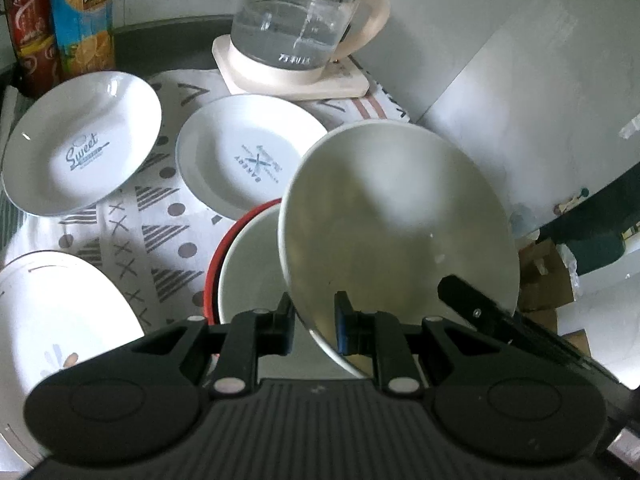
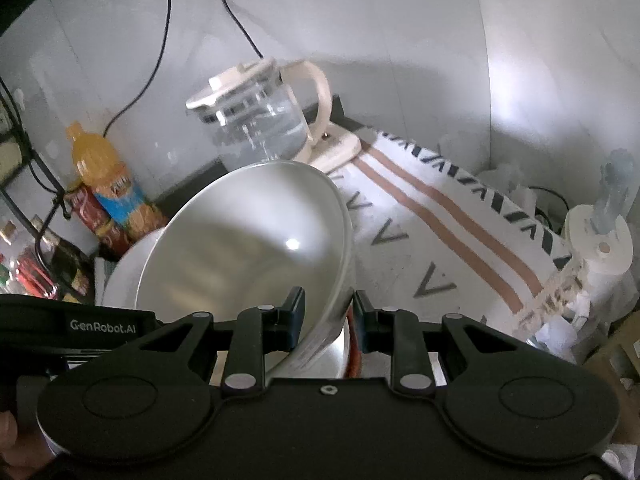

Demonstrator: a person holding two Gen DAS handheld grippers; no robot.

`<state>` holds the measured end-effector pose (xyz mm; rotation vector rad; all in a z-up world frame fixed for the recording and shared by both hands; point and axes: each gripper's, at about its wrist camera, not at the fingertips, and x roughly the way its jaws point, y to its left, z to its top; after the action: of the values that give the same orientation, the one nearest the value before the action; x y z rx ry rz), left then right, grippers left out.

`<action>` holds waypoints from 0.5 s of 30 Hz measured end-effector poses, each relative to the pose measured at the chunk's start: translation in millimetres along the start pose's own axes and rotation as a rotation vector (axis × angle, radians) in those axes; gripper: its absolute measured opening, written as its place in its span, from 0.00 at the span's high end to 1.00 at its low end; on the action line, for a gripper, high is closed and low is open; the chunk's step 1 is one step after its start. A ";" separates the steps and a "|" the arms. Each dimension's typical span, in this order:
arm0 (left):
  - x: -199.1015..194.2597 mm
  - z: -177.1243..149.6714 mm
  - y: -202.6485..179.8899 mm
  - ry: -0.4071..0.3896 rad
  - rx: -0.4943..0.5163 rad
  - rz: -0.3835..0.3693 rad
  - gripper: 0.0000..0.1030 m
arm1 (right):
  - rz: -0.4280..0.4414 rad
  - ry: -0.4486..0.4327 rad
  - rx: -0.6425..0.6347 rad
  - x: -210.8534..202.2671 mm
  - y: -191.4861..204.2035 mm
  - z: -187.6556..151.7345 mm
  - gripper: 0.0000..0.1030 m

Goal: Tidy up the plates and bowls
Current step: 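Lower the yellow-rimmed bowl into the stacked red bowl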

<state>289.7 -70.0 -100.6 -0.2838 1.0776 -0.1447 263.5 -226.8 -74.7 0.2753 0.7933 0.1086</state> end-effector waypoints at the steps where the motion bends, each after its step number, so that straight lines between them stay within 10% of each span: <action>1: 0.7 -0.9 0.7 0.003 0.001 0.001 0.84 | 0.000 0.006 0.003 1.7 -0.6 -1.0 0.75; 15: 6.6 0.7 16.6 0.026 -0.028 0.001 0.81 | -0.012 0.054 -0.072 15.4 12.6 -2.7 0.74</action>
<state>293.1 -55.7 -110.9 -0.3066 1.1060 -0.1326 272.4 -211.2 -83.5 0.2003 0.8427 0.1332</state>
